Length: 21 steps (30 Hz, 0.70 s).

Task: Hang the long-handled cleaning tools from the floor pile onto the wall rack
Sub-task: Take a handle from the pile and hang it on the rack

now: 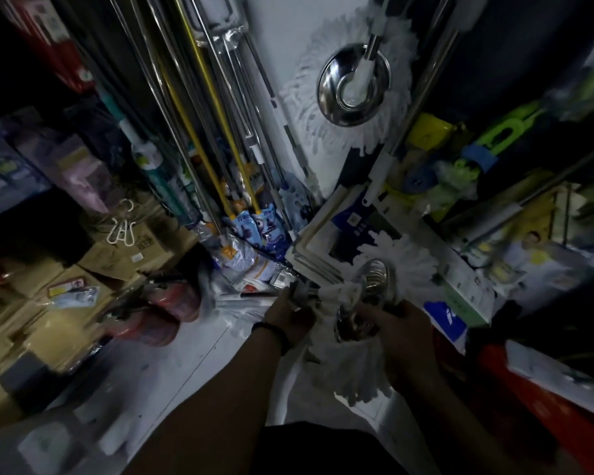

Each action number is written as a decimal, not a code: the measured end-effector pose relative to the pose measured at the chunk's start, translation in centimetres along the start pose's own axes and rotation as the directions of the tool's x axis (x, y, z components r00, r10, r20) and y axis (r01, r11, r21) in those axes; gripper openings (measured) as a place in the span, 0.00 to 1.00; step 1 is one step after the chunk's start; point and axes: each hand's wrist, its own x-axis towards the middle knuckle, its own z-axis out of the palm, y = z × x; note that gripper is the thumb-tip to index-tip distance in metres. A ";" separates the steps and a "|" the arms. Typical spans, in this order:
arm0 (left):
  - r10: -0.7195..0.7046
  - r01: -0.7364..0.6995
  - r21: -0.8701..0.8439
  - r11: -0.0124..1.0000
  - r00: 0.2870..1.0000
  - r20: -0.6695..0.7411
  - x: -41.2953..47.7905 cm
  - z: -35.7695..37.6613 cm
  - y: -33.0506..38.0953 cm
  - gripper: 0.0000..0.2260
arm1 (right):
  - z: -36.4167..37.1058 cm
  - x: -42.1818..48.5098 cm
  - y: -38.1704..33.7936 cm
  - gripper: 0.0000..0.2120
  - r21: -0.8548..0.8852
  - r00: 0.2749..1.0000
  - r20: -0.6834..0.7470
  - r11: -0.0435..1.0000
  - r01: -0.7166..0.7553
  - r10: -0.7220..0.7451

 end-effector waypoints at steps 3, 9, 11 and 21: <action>0.006 -0.004 -0.064 0.998 1.000 0.028 0.0 -1.7 -0.6 0.15 | -1.2 -3.0 0.0 0.07 -0.051 0.998 -0.004 0.997 0.056 -0.057; -0.053 0.055 0.057 0.997 0.998 -0.041 -1.0 -3.8 -2.7 0.11 | -5.1 -6.3 1.9 0.23 -0.472 0.993 -0.062 0.880 0.058 -0.099; -0.094 0.095 0.139 0.986 0.995 -0.010 0.7 -4.3 -3.7 0.23 | -6.8 -7.3 1.6 0.26 -0.692 0.991 -0.110 0.722 -0.020 -0.077; -0.114 0.032 0.386 0.922 0.975 0.192 -4.2 2.5 -5.3 0.08 | -6.4 -8.0 -3.7 0.30 -0.981 0.888 -0.062 0.190 0.029 -0.455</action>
